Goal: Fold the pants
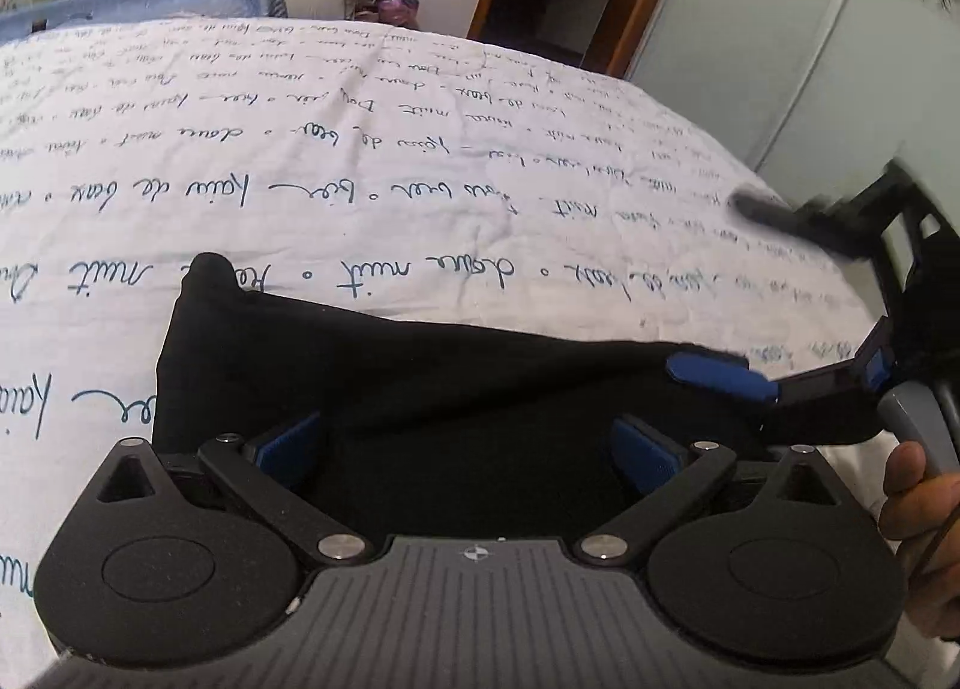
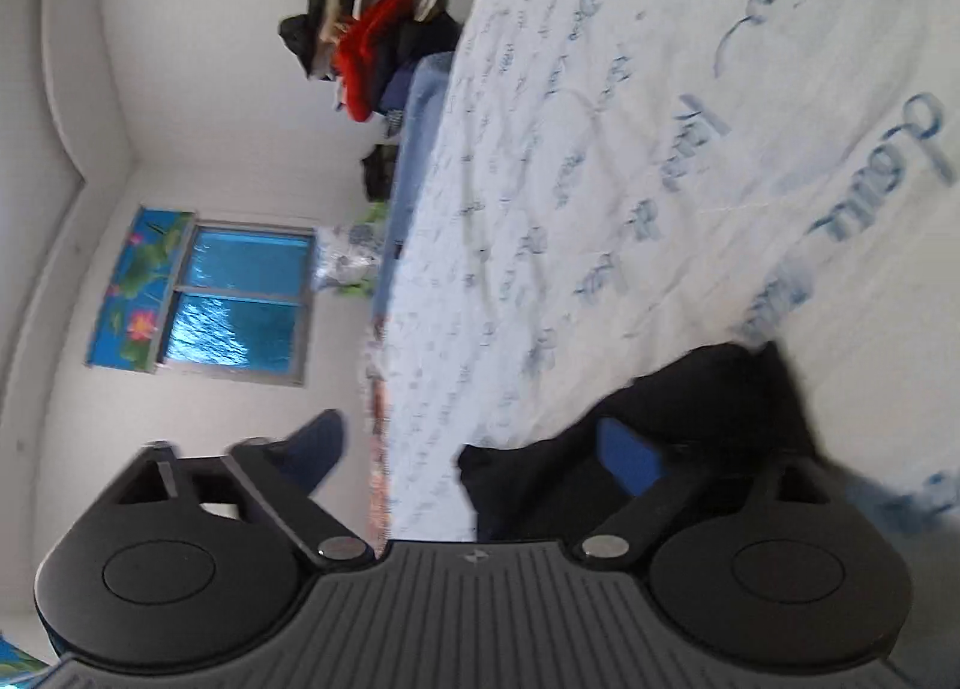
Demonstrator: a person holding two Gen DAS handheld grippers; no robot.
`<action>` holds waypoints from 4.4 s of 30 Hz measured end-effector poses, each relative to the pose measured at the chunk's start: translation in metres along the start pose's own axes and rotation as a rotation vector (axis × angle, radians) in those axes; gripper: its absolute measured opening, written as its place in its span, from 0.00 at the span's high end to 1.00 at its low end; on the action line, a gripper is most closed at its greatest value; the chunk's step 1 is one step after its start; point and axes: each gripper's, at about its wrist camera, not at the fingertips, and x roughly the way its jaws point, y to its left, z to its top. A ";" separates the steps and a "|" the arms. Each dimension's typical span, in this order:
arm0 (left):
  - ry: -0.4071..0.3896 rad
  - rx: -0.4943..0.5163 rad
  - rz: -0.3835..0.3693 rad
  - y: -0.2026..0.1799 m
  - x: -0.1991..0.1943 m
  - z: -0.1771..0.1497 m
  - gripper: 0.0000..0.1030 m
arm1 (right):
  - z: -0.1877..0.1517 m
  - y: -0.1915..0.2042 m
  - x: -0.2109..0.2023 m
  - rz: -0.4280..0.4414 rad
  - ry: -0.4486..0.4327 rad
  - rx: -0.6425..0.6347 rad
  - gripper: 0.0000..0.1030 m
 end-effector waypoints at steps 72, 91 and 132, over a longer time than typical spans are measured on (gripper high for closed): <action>0.067 -0.203 -0.105 0.069 -0.050 -0.030 0.67 | -0.061 0.001 -0.061 -0.248 0.142 -0.389 0.74; -0.092 -0.024 0.131 -0.003 -0.101 -0.057 0.44 | -0.136 0.078 -0.074 -0.391 -0.133 -0.662 0.41; -0.111 -0.003 0.244 -0.044 -0.204 -0.148 0.12 | -0.323 0.091 -0.132 -0.550 -0.436 -0.845 0.13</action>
